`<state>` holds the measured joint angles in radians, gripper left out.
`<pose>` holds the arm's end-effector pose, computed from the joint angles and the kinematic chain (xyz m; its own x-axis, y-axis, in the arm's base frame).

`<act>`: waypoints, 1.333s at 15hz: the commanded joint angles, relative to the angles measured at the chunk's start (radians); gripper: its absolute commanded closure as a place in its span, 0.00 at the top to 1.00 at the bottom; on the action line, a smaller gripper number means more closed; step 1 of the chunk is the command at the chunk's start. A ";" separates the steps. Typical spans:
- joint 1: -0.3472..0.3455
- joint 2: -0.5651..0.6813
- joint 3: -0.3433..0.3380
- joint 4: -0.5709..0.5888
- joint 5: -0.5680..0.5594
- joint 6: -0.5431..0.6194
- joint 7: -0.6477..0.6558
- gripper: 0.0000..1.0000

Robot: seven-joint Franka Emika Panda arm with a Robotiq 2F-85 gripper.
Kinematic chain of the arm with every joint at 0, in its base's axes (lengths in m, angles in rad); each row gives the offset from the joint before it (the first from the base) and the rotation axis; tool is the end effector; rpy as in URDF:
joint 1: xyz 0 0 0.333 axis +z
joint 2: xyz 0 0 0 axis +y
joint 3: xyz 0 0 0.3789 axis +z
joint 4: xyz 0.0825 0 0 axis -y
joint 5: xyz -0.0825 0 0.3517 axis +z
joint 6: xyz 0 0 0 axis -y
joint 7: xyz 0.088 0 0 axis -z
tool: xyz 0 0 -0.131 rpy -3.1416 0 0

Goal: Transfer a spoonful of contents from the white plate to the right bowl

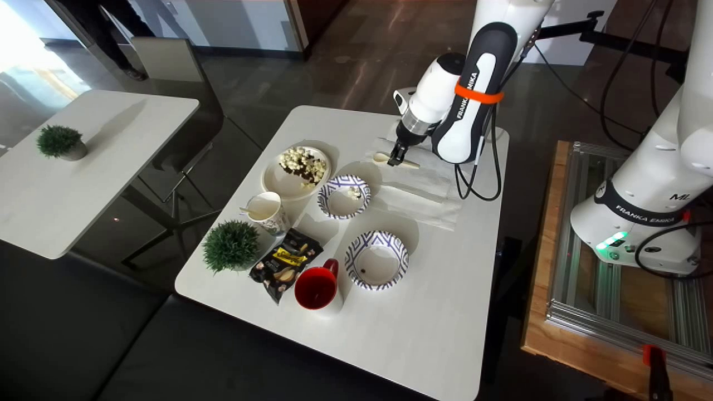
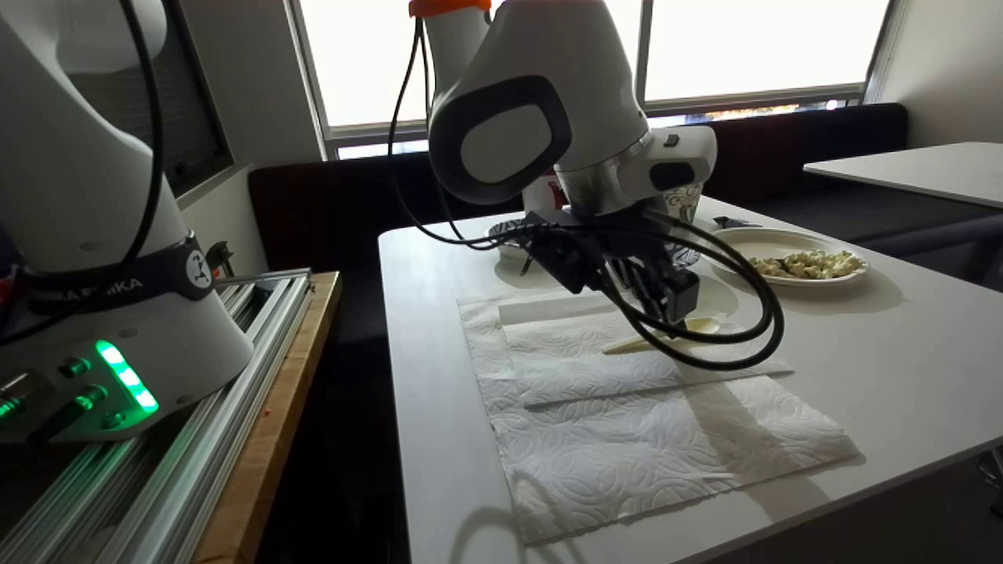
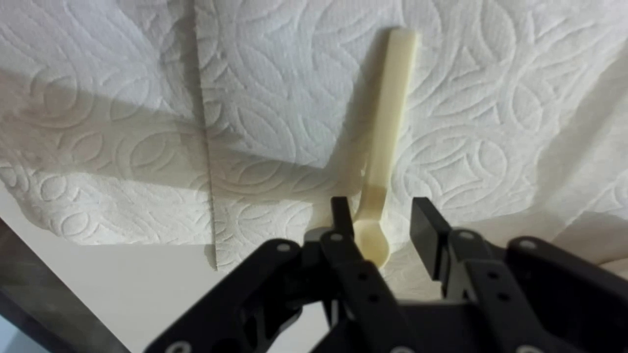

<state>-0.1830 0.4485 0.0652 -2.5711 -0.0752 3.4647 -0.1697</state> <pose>0.4966 -0.0493 0.2199 0.8954 0.1165 0.4298 0.1031 -0.9932 0.0544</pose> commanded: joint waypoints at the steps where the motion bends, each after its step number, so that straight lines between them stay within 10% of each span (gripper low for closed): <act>1: -0.006 0.023 -0.008 0.023 -0.042 -0.004 0.041 0.39; 6: -0.007 0.007 -0.003 0.004 -0.043 -0.012 0.047 0.03; 10: 0.068 -0.094 -0.073 -0.094 0.004 0.022 0.021 0.06; 18: 0.634 -0.272 -0.643 -0.111 0.260 -0.322 -0.392 0.04; 19: 0.513 -0.261 -0.527 -0.130 0.230 -0.230 -0.314 0.13; 20: 0.570 -0.267 -0.589 -0.123 0.231 -0.272 -0.341 0.13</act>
<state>0.3882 0.1813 -0.5251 -2.6942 0.1555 3.1919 -0.5111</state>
